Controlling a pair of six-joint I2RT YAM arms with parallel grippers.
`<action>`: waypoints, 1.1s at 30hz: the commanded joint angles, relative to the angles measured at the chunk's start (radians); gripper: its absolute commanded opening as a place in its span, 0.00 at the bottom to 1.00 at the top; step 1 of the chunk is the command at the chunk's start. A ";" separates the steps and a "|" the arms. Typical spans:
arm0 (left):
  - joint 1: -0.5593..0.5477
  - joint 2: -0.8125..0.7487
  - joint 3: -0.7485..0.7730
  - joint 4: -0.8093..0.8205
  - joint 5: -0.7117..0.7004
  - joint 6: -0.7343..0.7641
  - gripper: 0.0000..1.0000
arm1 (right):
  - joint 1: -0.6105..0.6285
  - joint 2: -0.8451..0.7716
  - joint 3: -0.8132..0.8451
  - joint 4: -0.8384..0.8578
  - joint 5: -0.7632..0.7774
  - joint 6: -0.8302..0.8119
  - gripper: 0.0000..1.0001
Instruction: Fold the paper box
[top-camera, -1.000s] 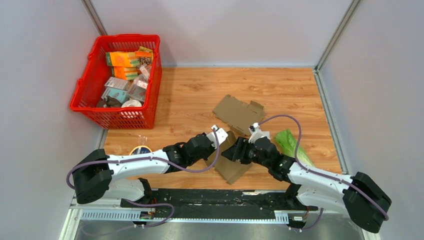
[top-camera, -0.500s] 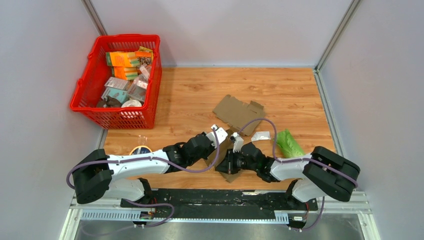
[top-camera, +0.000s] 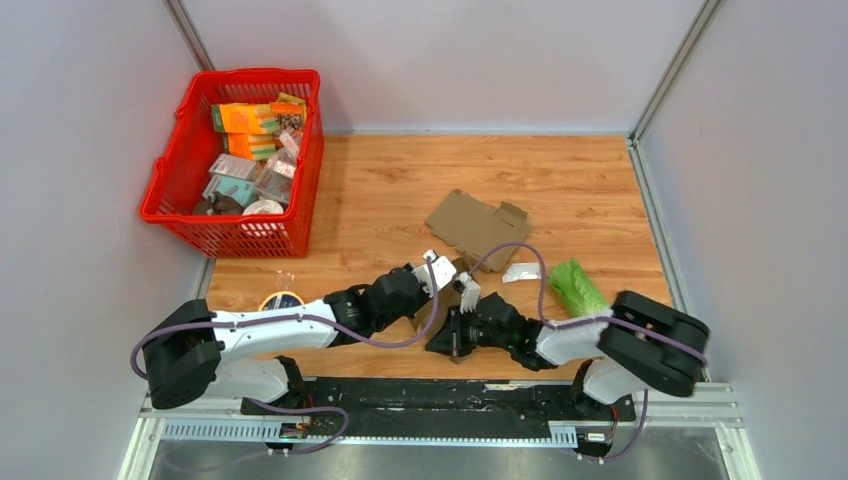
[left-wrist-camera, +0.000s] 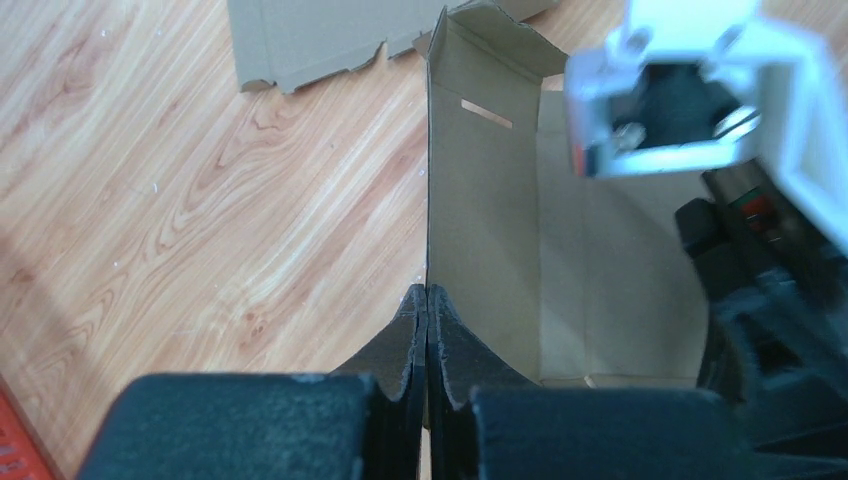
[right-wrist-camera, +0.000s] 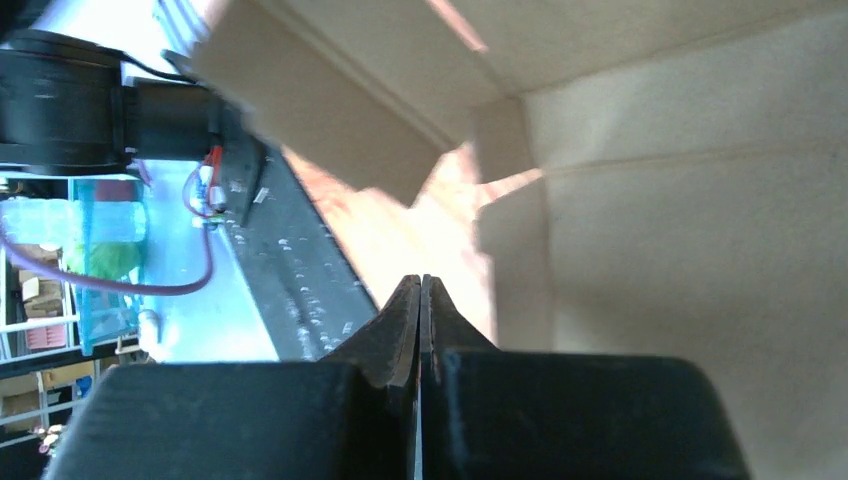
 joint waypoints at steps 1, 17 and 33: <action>0.001 -0.053 -0.013 0.066 0.014 0.036 0.00 | -0.002 -0.234 0.040 -0.209 0.041 -0.096 0.00; 0.001 -0.065 -0.027 0.096 0.082 0.136 0.00 | -0.059 -0.049 0.085 -0.182 0.076 -0.184 0.00; 0.001 -0.062 -0.074 0.145 0.065 0.160 0.00 | 0.045 -0.033 0.100 -0.185 0.174 -0.098 0.00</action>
